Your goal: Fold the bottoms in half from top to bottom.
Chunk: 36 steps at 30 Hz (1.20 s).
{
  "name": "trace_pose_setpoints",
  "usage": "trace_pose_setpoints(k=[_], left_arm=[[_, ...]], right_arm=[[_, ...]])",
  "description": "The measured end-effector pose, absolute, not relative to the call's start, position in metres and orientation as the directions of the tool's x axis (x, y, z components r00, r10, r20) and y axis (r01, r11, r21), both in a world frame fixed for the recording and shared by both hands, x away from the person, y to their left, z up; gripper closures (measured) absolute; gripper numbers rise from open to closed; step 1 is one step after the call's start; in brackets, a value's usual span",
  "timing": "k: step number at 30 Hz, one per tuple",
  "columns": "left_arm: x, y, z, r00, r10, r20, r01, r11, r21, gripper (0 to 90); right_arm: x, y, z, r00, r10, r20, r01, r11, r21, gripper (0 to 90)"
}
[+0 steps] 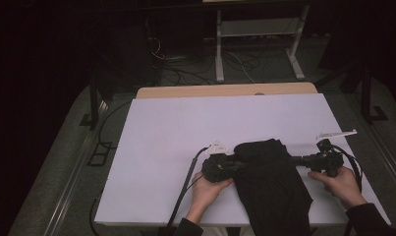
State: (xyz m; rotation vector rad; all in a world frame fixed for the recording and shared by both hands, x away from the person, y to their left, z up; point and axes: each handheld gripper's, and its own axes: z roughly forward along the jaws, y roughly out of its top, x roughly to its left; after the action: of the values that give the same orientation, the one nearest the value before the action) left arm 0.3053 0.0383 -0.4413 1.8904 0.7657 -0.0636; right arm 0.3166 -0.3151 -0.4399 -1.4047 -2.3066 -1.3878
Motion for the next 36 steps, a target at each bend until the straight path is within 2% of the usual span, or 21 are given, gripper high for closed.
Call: trace_pose_setpoints(k=[9,15,16,17,20,22,24,25,26,27,28,31,32,33,36], left_arm=[[0.304,0.04,-0.446,0.793,0.472,-0.386,0.539,-0.248,0.805,84.7],[0.305,0.041,-0.45,0.791,0.465,-0.397,0.549,-0.253,0.797,84.3],[0.306,0.042,-0.45,0.79,0.464,-0.401,0.551,-0.25,0.796,84.4],[0.306,0.042,-0.45,0.79,0.464,-0.401,0.551,-0.25,0.796,84.4],[0.306,0.042,-0.45,0.791,0.462,-0.401,0.55,-0.25,0.797,84.5],[0.306,0.041,-0.45,0.791,0.46,-0.402,0.55,-0.249,0.797,84.5],[0.305,0.04,-0.451,0.793,0.458,-0.402,0.548,-0.249,0.798,84.5],[0.305,0.04,-0.451,0.793,0.458,-0.402,0.548,-0.249,0.798,84.5],[0.306,0.04,-0.451,0.791,0.456,-0.408,0.552,-0.246,0.797,84.4],[0.306,0.04,-0.451,0.791,0.456,-0.408,0.552,-0.246,0.797,84.5],[0.305,0.039,-0.451,0.791,0.455,-0.408,0.551,-0.243,0.798,84.5],[0.305,0.039,-0.452,0.791,0.454,-0.409,0.551,-0.24,0.799,84.5],[0.305,0.039,-0.451,0.793,0.452,-0.408,0.549,-0.24,0.8,84.5],[0.305,0.039,-0.451,0.793,0.452,-0.408,0.549,-0.24,0.8,84.5],[0.305,0.039,-0.451,0.794,0.45,-0.407,0.548,-0.241,0.801,84.5]], right_arm=[[0.312,-0.316,-0.444,-0.566,0.646,0.512,0.761,0.17,0.626,82.2],[0.311,-0.316,-0.447,-0.551,0.648,0.526,0.779,0.173,0.603,76.1],[0.309,-0.317,-0.447,-0.552,0.655,0.516,0.776,0.176,0.606,71.2],[0.309,-0.317,-0.447,-0.552,0.655,0.516,0.776,0.176,0.606,71.2],[0.306,-0.319,-0.445,-0.549,0.673,0.496,0.77,0.176,0.613,61.9],[0.305,-0.32,-0.445,-0.549,0.676,0.492,0.767,0.173,0.618,59.1],[0.305,-0.324,-0.442,-0.545,0.678,0.494,0.759,0.148,0.634,48.4],[0.305,-0.324,-0.442,-0.545,0.678,0.494,0.759,0.148,0.634,48.4],[0.305,-0.325,-0.44,-0.543,0.678,0.496,0.753,0.132,0.644,42.0],[0.305,-0.325,-0.44,-0.543,0.678,0.496,0.753,0.132,0.644,42.0],[0.307,-0.326,-0.438,-0.539,0.674,0.505,0.752,0.114,0.65,35.5],[0.308,-0.325,-0.435,-0.539,0.676,0.503,0.746,0.106,0.658,30.6],[0.309,-0.323,-0.43,-0.54,0.68,0.496,0.741,0.105,0.663,20.8],[0.309,-0.323,-0.43,-0.54,0.68,0.496,0.741,0.105,0.663,20.8],[0.314,-0.319,-0.422,-0.547,0.689,0.475,0.723,0.102,0.684,12.3]])
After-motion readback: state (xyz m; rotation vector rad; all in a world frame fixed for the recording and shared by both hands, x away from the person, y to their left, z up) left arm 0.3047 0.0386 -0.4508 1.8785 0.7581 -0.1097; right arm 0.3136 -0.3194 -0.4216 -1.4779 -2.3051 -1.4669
